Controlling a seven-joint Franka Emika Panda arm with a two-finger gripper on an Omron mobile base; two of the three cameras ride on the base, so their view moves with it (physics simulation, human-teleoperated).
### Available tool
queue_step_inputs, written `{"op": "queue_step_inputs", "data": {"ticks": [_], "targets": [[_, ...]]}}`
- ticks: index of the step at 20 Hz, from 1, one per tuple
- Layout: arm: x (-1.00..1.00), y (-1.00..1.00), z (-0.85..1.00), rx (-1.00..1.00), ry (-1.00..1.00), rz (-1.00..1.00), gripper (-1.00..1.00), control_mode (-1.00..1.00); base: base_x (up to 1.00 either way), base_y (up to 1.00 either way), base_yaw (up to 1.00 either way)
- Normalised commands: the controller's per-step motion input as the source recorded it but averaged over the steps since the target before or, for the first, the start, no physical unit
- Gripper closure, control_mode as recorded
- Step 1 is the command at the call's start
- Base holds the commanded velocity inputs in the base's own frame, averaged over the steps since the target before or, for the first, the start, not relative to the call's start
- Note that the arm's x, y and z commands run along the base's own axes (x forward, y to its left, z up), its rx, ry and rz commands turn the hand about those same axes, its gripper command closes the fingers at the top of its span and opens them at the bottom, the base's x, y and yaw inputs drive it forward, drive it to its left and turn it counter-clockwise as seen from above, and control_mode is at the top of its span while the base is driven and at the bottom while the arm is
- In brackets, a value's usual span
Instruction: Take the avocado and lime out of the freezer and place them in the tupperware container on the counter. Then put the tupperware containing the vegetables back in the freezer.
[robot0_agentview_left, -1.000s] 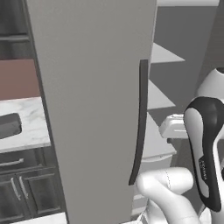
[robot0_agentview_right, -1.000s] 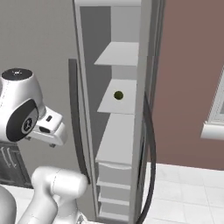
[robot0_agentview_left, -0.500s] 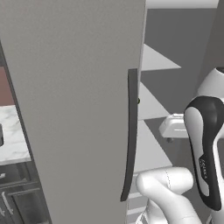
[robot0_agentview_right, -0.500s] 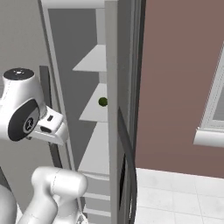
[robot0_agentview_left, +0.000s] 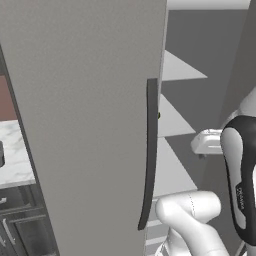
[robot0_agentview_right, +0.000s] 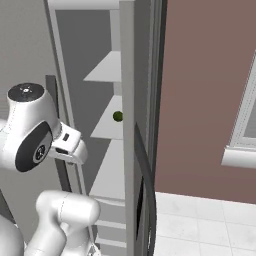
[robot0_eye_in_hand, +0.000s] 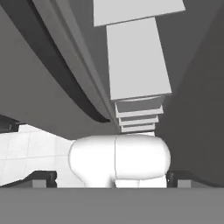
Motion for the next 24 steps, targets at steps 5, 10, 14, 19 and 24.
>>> {"op": "queue_step_inputs", "data": {"ticks": [5,10,14,19,24], "targets": [[0.30,-0.44,0.00,0.07,-0.34,0.00,-1.00,-1.00,0.00,0.00,0.00],[0.50,-0.18,0.00,0.11,-0.27,0.00,-1.00,-1.00,0.00,0.00,0.00],[0.90,0.00,0.00,0.12,-0.10,0.00,-1.00,-1.00,0.00,0.00,0.00],[1.00,-0.02,0.00,0.15,-0.01,0.00,-1.00,-1.00,0.00,0.00,0.00],[1.00,0.00,0.00,0.15,0.00,0.00,-1.00,-1.00,0.00,0.00,0.00]]}}
